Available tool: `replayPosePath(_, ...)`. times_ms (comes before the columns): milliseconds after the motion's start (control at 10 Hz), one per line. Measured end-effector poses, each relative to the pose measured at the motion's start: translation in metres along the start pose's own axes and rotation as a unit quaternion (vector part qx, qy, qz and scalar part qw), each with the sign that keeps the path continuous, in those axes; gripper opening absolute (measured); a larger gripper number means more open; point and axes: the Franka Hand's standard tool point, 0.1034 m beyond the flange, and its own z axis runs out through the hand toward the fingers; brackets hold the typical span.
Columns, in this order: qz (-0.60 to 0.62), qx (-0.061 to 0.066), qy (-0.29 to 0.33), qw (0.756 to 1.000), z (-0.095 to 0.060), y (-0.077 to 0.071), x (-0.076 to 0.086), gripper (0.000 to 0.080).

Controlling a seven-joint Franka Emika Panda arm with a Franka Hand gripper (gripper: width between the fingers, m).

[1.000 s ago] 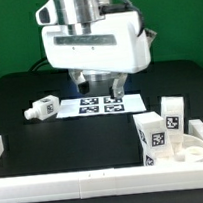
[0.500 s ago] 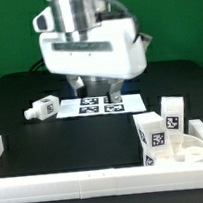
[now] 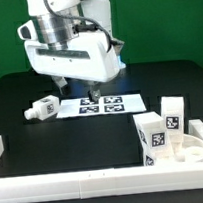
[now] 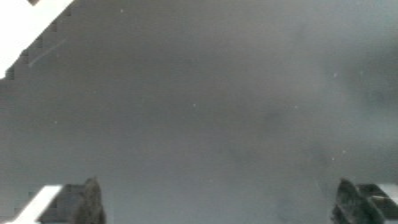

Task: Assemble stool

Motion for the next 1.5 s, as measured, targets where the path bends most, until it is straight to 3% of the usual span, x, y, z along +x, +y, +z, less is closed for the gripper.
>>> replayPosePath(200,-0.005,0.000,-0.004,1.000,0.004,0.005,-0.001,0.0649)
replayPosePath(400,-0.023,0.003,-0.028,0.999,0.019,0.046,-0.005,0.0649)
replayPosePath(500,-0.024,-0.005,-0.063,0.998,0.022,0.075,-0.013,0.0649)
replayPosePath(600,-0.020,-0.021,-0.085,0.996,0.020,0.096,-0.014,0.0649)
replayPosePath(700,-0.037,-0.036,-0.076,0.996,0.015,0.097,-0.013,0.0649)
replayPosePath(1100,-0.036,-0.035,-0.077,0.996,0.018,0.095,-0.014,0.0649)
replayPosePath(1400,-0.037,-0.044,-0.104,0.993,0.024,0.132,-0.012,0.0649)
replayPosePath(1500,-0.045,-0.052,-0.105,0.992,0.036,0.150,-0.014,0.0649)
